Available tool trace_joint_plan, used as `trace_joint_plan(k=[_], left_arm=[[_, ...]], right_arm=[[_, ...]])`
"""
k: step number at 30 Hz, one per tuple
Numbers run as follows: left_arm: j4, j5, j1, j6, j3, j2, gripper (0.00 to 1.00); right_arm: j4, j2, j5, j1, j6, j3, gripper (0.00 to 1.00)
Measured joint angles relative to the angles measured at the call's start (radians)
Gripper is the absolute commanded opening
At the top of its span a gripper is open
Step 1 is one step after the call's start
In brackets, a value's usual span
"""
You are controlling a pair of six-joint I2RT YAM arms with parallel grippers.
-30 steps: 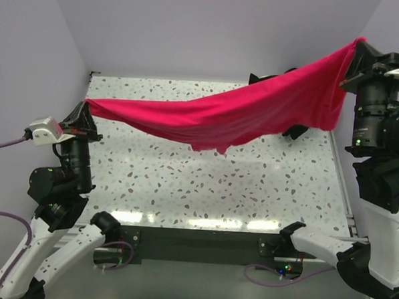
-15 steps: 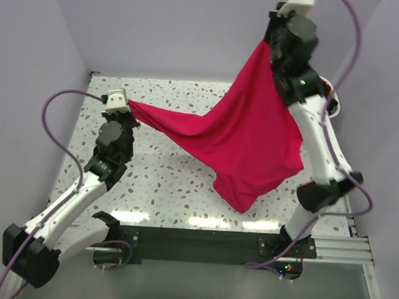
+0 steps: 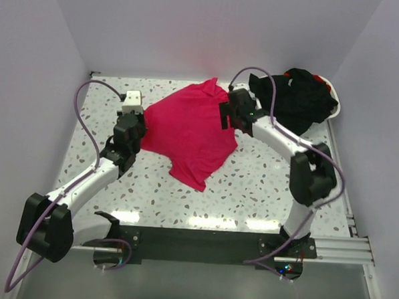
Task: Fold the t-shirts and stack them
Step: Flatten the tshirt out
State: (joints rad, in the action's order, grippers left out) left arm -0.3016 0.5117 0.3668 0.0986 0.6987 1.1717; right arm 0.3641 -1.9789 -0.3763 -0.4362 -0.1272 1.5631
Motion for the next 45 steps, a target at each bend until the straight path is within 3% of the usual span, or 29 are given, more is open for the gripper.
trace_joint_plan(k=[3, 7, 13, 20, 45], left_arm=[[0.01, 0.002, 0.0, 0.014, 0.0, 0.0, 0.0], [0.037, 0.01, -0.001, 0.024, 0.0, -0.006, 0.0], [0.059, 0.012, -0.002, 0.041, 0.0, -0.065, 0.0], [0.059, 0.016, -0.006, 0.049, 0.0, -0.114, 0.0], [0.063, 0.016, -0.006, 0.059, 0.0, -0.106, 0.0]], right_arm=[[-0.045, 0.281, 0.008, -0.128, -0.074, -0.234, 0.8], [-0.135, 0.46, 0.028, -0.305, -0.161, -0.359, 0.7], [-0.125, 0.365, 0.019, -0.475, -0.283, -0.497, 0.63], [-0.08, 0.334, 0.021, -0.572, -0.382, -0.572, 0.57], [-0.15, 0.334, 0.093, -0.618, -0.525, -0.687, 0.42]])
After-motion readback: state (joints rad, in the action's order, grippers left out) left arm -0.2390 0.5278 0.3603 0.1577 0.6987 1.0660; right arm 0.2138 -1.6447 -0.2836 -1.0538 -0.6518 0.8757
